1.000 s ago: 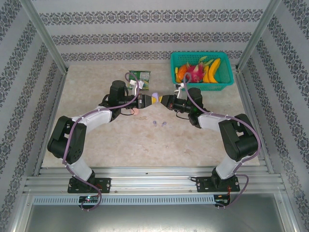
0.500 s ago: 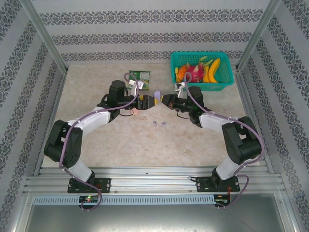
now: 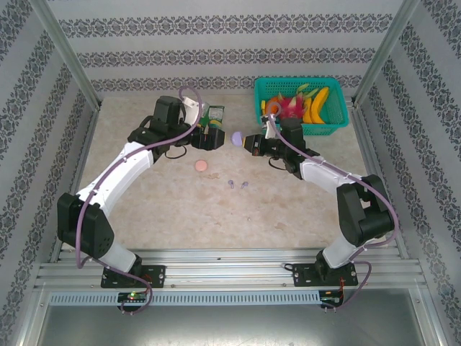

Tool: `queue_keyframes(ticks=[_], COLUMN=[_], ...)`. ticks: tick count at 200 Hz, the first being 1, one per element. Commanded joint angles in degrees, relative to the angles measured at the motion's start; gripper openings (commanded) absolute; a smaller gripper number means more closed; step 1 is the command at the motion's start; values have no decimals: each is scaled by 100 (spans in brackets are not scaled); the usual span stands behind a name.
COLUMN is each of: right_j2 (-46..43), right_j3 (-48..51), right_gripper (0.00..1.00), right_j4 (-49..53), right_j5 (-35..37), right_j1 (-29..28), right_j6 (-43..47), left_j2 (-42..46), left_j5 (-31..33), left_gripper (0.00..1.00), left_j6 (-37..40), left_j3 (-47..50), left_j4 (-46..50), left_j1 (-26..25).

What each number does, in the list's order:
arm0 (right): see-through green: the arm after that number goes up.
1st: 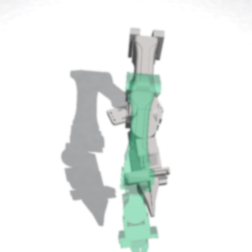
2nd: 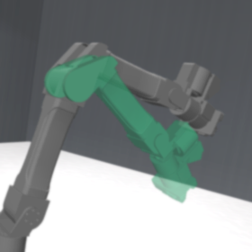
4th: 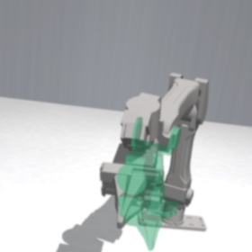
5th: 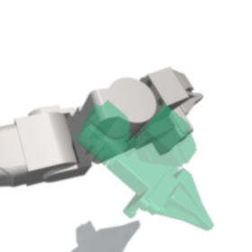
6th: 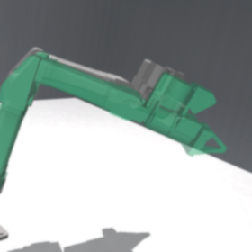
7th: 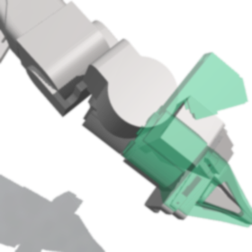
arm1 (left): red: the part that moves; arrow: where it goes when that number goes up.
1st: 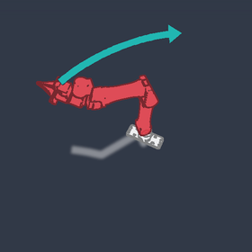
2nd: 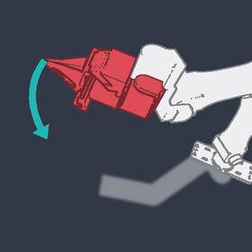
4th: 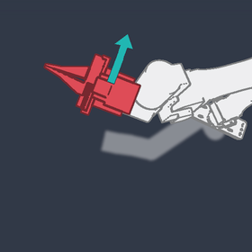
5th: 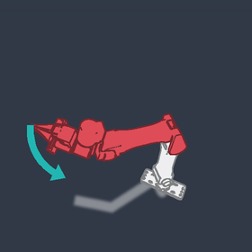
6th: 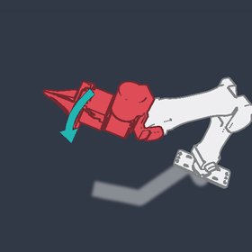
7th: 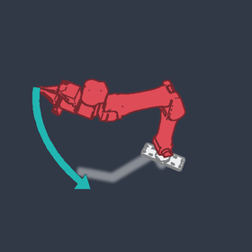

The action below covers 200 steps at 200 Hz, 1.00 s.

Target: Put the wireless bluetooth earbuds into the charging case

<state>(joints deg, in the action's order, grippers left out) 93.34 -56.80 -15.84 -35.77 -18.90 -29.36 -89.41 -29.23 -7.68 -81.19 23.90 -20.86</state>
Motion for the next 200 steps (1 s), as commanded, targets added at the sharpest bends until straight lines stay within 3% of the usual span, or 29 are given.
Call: queue_keyframes(ticks=[1, 59, 112, 200], right_j2=[-123, -44, -112, -193], right_j3=[-261, -544, -517, -499], right_gripper=[0, 0, 0, 0], right_j4=[660, 1425, 1478, 1408], right_j5=[329, 585, 359, 224], right_j1=[-77, -253, -342, -474], right_j6=[1465, 2499, 2575, 2471], left_j2=[-396, -1206, -2047, -2587], left_j5=[211, -933, -1868, -2489], left_gripper=[100, 95, 80, 65], left_j6=[873, 1676, 2161, 2324], left_j3=[-740, -1540, -2357, -2774], left_j4=[1485, 2414, 3262, 3563], left_j1=[74, 73, 69, 69])
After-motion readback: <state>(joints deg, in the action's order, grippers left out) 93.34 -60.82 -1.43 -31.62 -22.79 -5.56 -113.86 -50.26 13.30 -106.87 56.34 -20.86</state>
